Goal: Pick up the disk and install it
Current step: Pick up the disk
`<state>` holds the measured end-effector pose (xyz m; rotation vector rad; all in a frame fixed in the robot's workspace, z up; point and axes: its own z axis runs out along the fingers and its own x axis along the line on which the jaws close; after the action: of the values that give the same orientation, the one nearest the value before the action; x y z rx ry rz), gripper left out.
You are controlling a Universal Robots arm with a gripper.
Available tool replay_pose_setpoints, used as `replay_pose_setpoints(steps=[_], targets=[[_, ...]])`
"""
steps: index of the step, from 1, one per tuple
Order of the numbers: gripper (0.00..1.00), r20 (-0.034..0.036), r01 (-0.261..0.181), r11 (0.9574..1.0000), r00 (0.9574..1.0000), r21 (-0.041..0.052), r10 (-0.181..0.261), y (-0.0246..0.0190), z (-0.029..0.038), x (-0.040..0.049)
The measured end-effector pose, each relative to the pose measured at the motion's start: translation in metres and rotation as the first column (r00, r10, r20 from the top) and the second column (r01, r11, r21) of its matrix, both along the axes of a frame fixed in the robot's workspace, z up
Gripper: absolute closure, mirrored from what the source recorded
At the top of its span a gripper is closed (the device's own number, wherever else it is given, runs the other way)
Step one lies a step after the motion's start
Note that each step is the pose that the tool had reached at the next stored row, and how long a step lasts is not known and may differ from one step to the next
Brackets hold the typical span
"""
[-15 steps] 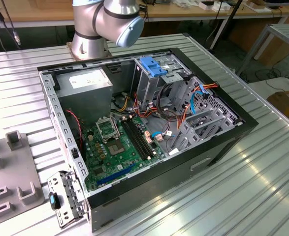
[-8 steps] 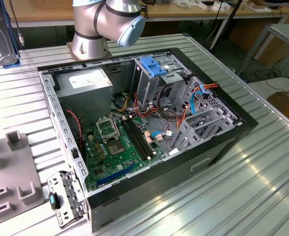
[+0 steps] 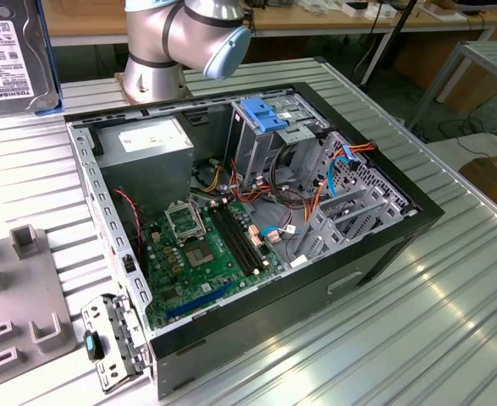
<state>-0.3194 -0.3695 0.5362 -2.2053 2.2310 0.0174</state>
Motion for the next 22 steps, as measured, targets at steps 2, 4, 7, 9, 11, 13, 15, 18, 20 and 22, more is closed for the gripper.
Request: replay_pose_setpoints(steps=[2, 4, 7, 9, 11, 13, 15, 18, 20, 22], targets=[[0.63, -0.0001, 0.001, 1.0, 1.0, 0.0, -0.001, 0.0, -0.001, 0.0067], [0.63, -0.0001, 0.001, 1.0, 1.0, -0.0001, -0.001, 0.0, -0.002, 0.0154], [0.63, 0.0, 0.002, 1.0, 1.0, 0.0, -0.002, 0.0, -0.0038, 0.0279], [0.63, -0.0001, 0.002, 1.0, 1.0, -0.0001, -0.002, 0.0, -0.0044, 0.0325], [0.63, 0.0, 0.002, 1.0, 1.0, 0.0001, -0.002, 0.0, -0.0052, 0.0373], [0.63, 0.0, 0.002, 1.0, 1.0, 0.0, -0.002, 0.0, -0.0061, 0.0462], [0.63, 0.0, 0.003, 1.0, 1.0, 0.0, -0.003, 0.0, -0.007, 0.0559], [0.63, 0.0, 0.003, 1.0, 1.0, 0.0, -0.003, 0.0, -0.0083, 0.067], [0.63, 0.0001, 0.003, 1.0, 1.0, -0.0003, -0.003, 0.0, -0.0103, 0.0795], [0.63, 0.0005, 0.004, 1.0, 1.0, -0.0011, -0.004, 0.0, -0.0111, 0.0842]])
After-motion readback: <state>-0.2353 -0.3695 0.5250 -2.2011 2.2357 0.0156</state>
